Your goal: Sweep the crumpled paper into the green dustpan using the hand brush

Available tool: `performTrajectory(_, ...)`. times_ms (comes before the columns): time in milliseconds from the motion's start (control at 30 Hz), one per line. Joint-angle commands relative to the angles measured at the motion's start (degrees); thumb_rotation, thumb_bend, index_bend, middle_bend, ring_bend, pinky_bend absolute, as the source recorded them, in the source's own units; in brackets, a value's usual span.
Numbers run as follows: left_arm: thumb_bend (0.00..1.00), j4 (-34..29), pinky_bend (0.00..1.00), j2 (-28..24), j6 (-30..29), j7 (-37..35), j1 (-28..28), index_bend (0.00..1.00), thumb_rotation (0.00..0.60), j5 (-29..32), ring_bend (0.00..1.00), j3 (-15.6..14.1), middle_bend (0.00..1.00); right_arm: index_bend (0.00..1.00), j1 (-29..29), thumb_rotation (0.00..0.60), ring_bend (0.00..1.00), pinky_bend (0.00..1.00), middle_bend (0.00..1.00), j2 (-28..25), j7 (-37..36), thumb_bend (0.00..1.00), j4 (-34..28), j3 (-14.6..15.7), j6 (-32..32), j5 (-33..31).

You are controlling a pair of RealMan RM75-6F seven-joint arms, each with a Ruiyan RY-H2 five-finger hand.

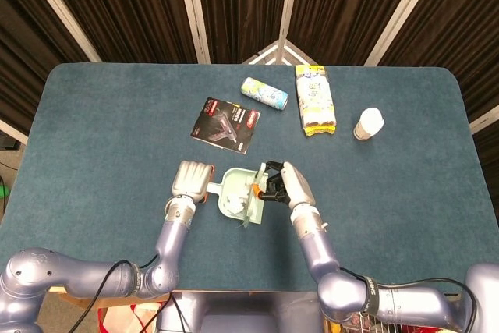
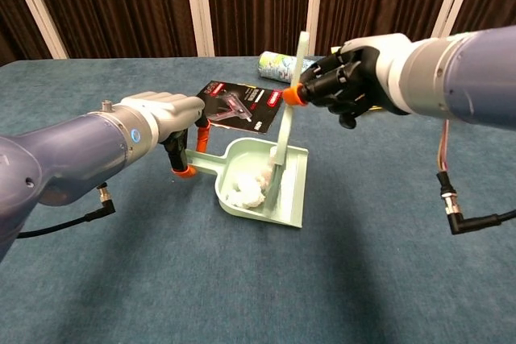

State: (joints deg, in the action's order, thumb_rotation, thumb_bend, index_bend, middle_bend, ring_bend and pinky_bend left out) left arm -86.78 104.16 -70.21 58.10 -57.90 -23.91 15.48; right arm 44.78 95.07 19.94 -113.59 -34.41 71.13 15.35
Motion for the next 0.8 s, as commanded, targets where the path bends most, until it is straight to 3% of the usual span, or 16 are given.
performTrajectory(33,0.48,-0.01,0.93,0.03,-0.03,0.03,0.02,0.59,0.6,0.02,0.97,-0.05,0.99,0.86,0.68,0.6,0.93,0.81,0.9,-0.8,-1.42,0.53,-1.26,-2.16,-0.86,-2.49)
performTrajectory(200,0.48,-0.21,0.93,-0.22,-0.1,-0.03,0.16,0.59,0.6,-0.03,0.97,-0.1,0.99,0.86,0.93,0.6,0.93,0.81,0.9,-2.7,-0.72,0.53,-1.28,-1.39,1.54,0.23)
performTrajectory(367,0.48,-0.71,0.93,-0.57,-0.4,-0.18,0.42,0.59,0.6,-0.21,0.97,-0.23,0.99,0.86,0.23,0.6,0.93,0.81,0.9,-4.57,1.16,0.53,-0.67,1.73,4.97,4.13)
performTrajectory(800,0.48,-1.83,0.93,-0.68,-1.48,0.04,0.65,0.59,0.6,-0.1,0.97,-0.07,0.99,0.86,-2.76,0.6,0.93,0.81,0.9,-5.67,0.42,0.53,2.56,7.91,4.16,5.64)
